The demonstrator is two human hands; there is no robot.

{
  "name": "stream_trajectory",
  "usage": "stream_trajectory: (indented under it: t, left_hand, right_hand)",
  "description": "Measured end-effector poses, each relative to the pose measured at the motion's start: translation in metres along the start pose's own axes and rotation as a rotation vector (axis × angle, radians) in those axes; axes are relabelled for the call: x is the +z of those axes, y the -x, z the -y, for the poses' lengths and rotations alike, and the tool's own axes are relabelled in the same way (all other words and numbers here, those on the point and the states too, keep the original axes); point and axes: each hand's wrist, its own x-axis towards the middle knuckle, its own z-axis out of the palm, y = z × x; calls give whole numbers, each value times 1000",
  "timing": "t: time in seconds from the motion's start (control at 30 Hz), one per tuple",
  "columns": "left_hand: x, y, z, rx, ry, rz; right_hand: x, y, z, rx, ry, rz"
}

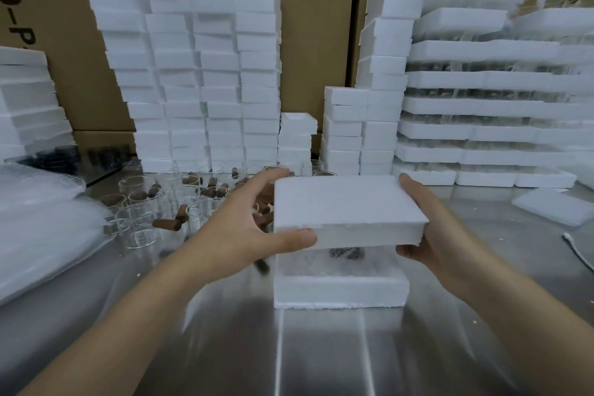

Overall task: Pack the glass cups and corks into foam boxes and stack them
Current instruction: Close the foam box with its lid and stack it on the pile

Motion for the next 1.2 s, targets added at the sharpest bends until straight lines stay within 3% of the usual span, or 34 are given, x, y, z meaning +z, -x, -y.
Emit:
stream_trajectory:
  t: [0.17, 0.33, 0.97, 1.2]
  left_hand:
    - [-3, -2, 11, -74, -25, 133]
    - [-3, -3, 20, -135, -57, 216]
    - [-3, 0, 24, -219, -55, 344]
    - [6, 2, 24, -205, -125, 292]
  right_hand:
    - [-3, -7, -5, -23, 311, 11]
    - [-3, -10, -14, -20, 427, 30]
    - [-9, -8, -13, -8, 327, 167]
    - [-10, -12, -21, -26, 264, 146]
